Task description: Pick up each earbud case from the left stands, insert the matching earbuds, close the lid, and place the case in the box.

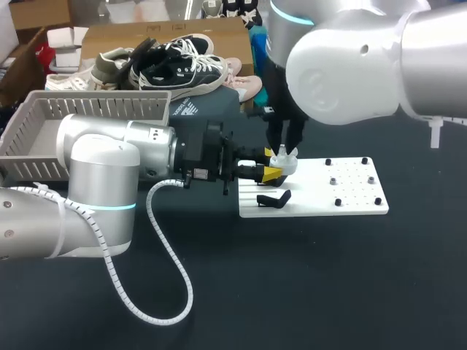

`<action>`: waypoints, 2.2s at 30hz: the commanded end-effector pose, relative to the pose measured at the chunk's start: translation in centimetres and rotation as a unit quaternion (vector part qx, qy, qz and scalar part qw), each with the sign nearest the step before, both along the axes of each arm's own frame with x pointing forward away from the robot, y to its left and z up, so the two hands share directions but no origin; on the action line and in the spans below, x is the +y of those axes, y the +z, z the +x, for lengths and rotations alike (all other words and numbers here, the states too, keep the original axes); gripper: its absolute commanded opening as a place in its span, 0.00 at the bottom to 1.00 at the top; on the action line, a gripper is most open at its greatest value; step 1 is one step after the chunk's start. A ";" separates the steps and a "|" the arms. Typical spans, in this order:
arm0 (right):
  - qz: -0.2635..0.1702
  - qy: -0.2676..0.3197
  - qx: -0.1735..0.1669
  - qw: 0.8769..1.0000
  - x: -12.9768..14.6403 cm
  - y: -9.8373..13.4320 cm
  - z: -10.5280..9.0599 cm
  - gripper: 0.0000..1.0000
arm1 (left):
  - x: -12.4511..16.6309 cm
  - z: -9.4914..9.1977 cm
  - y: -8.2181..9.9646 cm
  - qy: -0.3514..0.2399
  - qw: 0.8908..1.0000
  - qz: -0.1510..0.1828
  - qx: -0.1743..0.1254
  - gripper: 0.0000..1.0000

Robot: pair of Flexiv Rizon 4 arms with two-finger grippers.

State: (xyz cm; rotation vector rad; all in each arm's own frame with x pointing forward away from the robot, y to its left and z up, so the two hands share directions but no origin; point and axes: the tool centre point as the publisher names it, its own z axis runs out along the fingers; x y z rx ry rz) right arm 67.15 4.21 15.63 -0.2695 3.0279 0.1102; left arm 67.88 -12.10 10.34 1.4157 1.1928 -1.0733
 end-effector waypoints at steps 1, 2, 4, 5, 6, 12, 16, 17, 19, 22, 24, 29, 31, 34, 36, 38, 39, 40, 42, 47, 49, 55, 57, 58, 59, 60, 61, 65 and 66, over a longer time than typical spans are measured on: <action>0.011 -0.003 -0.015 1.000 -0.4 0.3 -0.6 0.00 | 0.0 -0.2 0.0 0.003 1.000 -0.001 -0.001 0.00; 0.012 -0.003 -0.020 1.000 -0.4 0.6 -0.7 0.00 | 0.0 -0.2 0.0 0.003 1.000 -0.001 -0.001 0.00; 0.018 -0.004 -0.030 0.999 -0.4 1.4 -0.9 0.00 | 0.0 -0.2 0.0 0.003 1.000 -0.001 -0.001 0.00; 0.020 -0.004 -0.033 0.999 -0.4 1.6 -1.0 0.00 | 0.0 -0.2 0.0 0.003 1.000 -0.001 -0.001 0.00; 0.022 -0.005 -0.040 0.999 -0.4 2.0 -1.1 0.00 | 0.0 -0.2 0.0 0.003 1.000 -0.001 -0.001 0.00; 0.037 -0.013 -0.055 0.998 -0.3 2.4 -1.5 0.00 | 0.0 -0.2 0.0 0.003 1.000 -0.001 -0.001 0.00; 0.054 -0.022 -0.063 0.996 -0.1 2.0 -1.8 0.00 | 0.0 -0.2 0.0 0.003 1.000 -0.001 -0.001 0.00; 0.059 -0.024 -0.067 0.996 -0.1 2.0 -1.9 0.00 | 0.0 -0.2 0.0 0.003 1.000 -0.001 -0.001 0.00; 0.069 -0.027 -0.075 0.994 0.0 1.9 -2.1 0.00 | 0.0 -0.2 0.0 0.003 1.000 -0.001 -0.001 0.00; 0.081 -0.033 -0.099 0.991 0.2 1.8 -2.3 0.00 | 0.0 -0.2 0.0 0.003 1.000 -0.001 -0.001 0.00; 0.083 -0.036 -0.113 0.989 0.3 1.7 -2.5 0.00 | 0.0 -0.2 0.0 0.003 1.000 -0.001 -0.001 0.00; 0.089 -0.046 -0.153 0.983 0.3 1.5 -2.6 0.00 | 0.0 -0.2 0.0 0.003 1.000 -0.001 -0.001 0.00; 0.091 -0.049 -0.167 0.980 0.3 1.5 -2.7 0.00 | 0.0 -0.2 0.0 0.003 1.000 -0.001 -0.001 0.00; 0.095 -0.051 -0.189 0.976 0.3 1.5 -2.7 0.00 | 0.0 -0.2 0.0 0.003 1.000 -0.001 -0.001 0.00; 0.100 -0.052 -0.198 0.974 0.3 1.6 -2.6 0.00 | 0.0 -0.2 0.0 0.003 1.000 -0.001 -0.001 0.00; 0.101 -0.054 -0.203 0.972 0.3 1.6 -2.5 0.00 | 0.0 -0.2 0.0 0.003 1.000 -0.001 -0.001 0.00; 0.102 -0.055 -0.205 0.972 0.3 1.6 -2.4 0.00 | 0.0 -0.2 0.0 0.003 1.000 -0.001 -0.001 0.00; 0.102 -0.056 -0.207 0.971 0.3 1.5 -2.3 0.00 | 0.0 -0.2 0.0 0.003 1.000 -0.001 -0.001 0.00; 0.102 -0.056 -0.209 0.971 0.3 1.5 -2.1 0.00 | 0.0 -0.2 0.0 0.003 1.000 -0.001 -0.001 0.00; 0.099 -0.052 -0.210 0.971 0.5 1.4 -1.6 0.00 | 0.0 -0.2 0.0 0.003 1.000 -0.001 -0.001 0.00; 0.098 -0.050 -0.208 0.972 0.6 1.4 -1.5 0.00 | 0.0 -0.2 0.0 0.003 1.000 -0.001 -0.001 0.00; 0.094 -0.041 -0.200 0.974 0.9 1.3 -1.2 0.00 | 0.0 -0.2 0.0 0.003 1.000 -0.001 -0.001 0.00; 0.091 -0.041 -0.196 0.975 0.8 1.2 -1.1 0.00 | 0.0 -0.2 0.0 0.003 1.000 -0.001 -0.001 0.00; 0.091 -0.041 -0.195 0.976 0.8 1.1 -1.1 0.00 | 0.0 -0.2 0.0 0.003 1.000 -0.001 -0.001 0.00; 0.090 -0.042 -0.193 0.976 0.7 1.1 -1.1 0.00 | 0.0 -0.2 0.0 0.003 1.000 -0.001 -0.001 0.00; 0.090 -0.042 -0.192 0.976 0.7 1.1 -1.1 0.00 | 0.0 -0.2 0.0 0.003 1.000 -0.001 -0.001 0.00; 0.089 -0.042 -0.191 0.977 0.7 1.0 -1.1 0.00 | 0.0 -0.2 0.0 0.003 1.000 -0.001 -0.001 0.00; 0.089 -0.042 -0.187 0.977 0.7 0.7 -1.0 0.00 | 0.0 -0.2 0.0 0.003 1.000 -0.001 -0.001 0.00; 0.088 -0.043 -0.186 0.978 0.7 0.6 -0.9 0.00 | 0.0 -0.2 0.0 0.003 1.000 -0.001 -0.001 0.00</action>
